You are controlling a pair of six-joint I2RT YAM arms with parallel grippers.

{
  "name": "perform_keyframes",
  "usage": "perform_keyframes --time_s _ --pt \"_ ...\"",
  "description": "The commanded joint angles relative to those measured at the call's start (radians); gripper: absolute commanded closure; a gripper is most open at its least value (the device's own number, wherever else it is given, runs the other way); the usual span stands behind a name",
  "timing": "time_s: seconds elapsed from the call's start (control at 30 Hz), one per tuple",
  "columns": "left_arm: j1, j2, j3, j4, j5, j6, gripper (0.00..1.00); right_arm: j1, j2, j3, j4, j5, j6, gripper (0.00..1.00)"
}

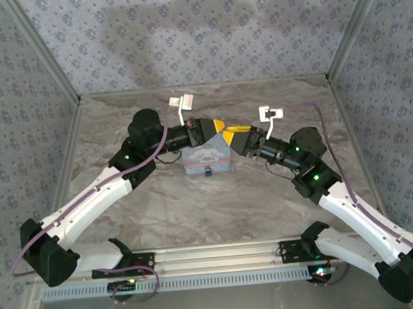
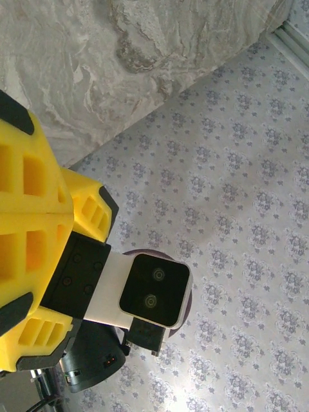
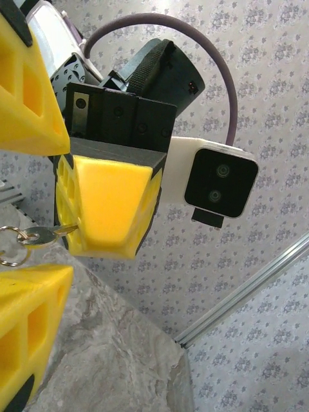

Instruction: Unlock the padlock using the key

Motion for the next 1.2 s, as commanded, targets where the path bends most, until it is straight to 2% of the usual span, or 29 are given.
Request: perform_keyframes --time_s 0.0,0.07,0.2,0.23,0.37,0.57,0.67,0.73,0.87,0.97,1.17 --pt "-0.007 -0.025 -0.014 0.051 -0.015 -0.004 1.00 0.009 0.004 0.010 0.052 0.010 0.010 0.57" --pt "-0.007 -0.027 -0.016 0.050 -0.020 0.000 1.00 0.012 0.007 0.009 0.053 0.008 0.013 0.63" --pt "-0.006 -0.031 -0.022 0.058 -0.028 -0.001 1.00 0.012 0.007 -0.002 0.045 0.011 0.016 0.64" --pt "-0.007 -0.032 -0.023 0.059 -0.031 -0.003 1.00 0.014 0.007 -0.003 0.042 0.010 0.017 0.68" --pt "-0.007 -0.033 -0.024 0.066 -0.032 -0.007 1.00 0.013 0.009 -0.005 0.040 0.012 0.017 0.71" --pt "-0.007 -0.037 -0.025 0.068 -0.036 -0.006 1.00 0.013 0.022 0.002 0.020 0.007 0.016 0.68" --pt "-0.007 -0.039 -0.027 0.073 -0.036 -0.006 1.00 0.010 0.029 0.007 0.008 0.007 0.014 0.70" --pt "-0.007 -0.039 -0.026 0.073 -0.036 -0.006 1.00 0.007 0.026 -0.004 0.030 0.007 0.024 0.85" --pt "-0.007 -0.040 -0.025 0.070 -0.036 -0.007 1.00 -0.001 0.025 0.003 0.022 0.002 0.020 0.89" --pt "-0.007 -0.040 -0.025 0.071 -0.034 -0.006 1.00 -0.003 0.030 0.009 0.019 -0.004 0.012 1.00" --pt "-0.009 -0.034 -0.027 0.079 -0.022 -0.009 1.00 -0.002 0.026 0.011 0.032 0.004 -0.010 1.00"
